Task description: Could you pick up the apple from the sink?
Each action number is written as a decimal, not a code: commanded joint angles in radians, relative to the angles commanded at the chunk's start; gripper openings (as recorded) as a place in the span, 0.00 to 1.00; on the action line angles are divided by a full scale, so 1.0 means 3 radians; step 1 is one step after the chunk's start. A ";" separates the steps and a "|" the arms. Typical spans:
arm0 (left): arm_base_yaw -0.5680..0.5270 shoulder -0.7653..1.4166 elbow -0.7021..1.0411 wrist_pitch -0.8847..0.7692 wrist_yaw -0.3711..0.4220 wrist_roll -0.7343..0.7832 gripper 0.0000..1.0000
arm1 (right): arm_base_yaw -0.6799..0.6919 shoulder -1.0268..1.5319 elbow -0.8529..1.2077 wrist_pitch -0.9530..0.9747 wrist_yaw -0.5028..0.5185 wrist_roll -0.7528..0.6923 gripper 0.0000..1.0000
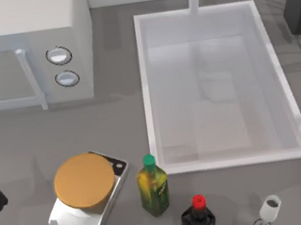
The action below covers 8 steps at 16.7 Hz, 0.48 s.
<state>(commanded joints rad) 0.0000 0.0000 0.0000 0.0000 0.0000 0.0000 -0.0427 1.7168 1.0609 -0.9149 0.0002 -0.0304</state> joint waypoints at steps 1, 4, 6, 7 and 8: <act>0.0000 0.0000 0.0000 0.0000 0.0000 0.0000 1.00 | 0.0000 0.0000 0.0000 0.0000 0.0000 0.0000 0.45; 0.0000 0.0000 0.0000 0.0000 0.0000 0.0000 1.00 | 0.0000 0.0000 0.0000 0.0000 0.0000 0.0000 0.68; 0.0000 0.0000 0.0000 0.0000 0.0000 0.0000 1.00 | 0.0000 0.0000 0.0000 0.0000 0.0000 0.0000 0.83; 0.0000 0.0000 0.0000 0.0000 0.0000 0.0000 1.00 | 0.0000 0.0000 0.0000 0.0000 0.0000 0.0000 0.90; 0.0000 0.0000 0.0000 0.0000 0.0000 0.0000 1.00 | 0.0000 0.0000 0.0000 0.0000 0.0000 0.0000 0.98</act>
<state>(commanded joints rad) 0.0000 0.0000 0.0000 0.0000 0.0000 0.0000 -0.0427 1.7168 1.0609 -0.9149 0.0002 -0.0304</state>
